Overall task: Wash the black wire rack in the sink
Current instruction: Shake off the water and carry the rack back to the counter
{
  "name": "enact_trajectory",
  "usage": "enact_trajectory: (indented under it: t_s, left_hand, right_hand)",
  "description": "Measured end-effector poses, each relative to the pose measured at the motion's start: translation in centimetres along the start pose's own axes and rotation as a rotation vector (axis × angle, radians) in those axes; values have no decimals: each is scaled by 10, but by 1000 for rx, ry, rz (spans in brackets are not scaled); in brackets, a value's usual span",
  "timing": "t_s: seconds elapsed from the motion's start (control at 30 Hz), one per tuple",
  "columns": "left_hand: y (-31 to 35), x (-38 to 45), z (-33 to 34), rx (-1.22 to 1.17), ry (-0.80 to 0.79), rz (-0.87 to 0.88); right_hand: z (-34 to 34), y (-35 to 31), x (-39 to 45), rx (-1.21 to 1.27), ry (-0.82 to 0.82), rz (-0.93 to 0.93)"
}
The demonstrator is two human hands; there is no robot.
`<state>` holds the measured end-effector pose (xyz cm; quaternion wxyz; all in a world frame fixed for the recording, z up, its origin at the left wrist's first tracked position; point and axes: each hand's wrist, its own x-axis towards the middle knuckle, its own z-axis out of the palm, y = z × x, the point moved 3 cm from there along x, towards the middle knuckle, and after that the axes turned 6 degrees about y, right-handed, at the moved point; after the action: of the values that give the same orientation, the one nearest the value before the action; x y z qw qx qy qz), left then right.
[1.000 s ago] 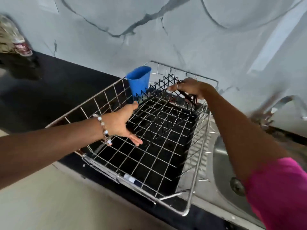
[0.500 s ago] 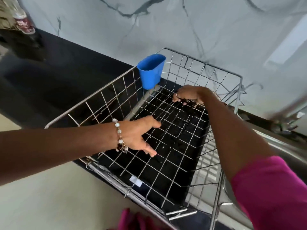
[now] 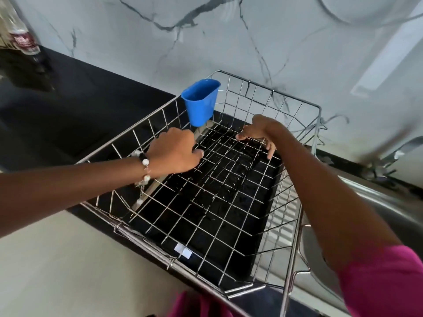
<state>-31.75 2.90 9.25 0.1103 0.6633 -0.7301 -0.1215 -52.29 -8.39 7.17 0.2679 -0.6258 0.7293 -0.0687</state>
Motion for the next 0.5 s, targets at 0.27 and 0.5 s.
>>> enact_trajectory:
  t_s: [0.27, 0.5]
  left_hand:
    - [-8, 30, 29, -299, -332, -241]
    - [-11, 21, 39, -335, -356, -278]
  right_hand:
    - [26, 9, -39, 272, -186, 175]
    - [24, 13, -53, 372, -149, 151]
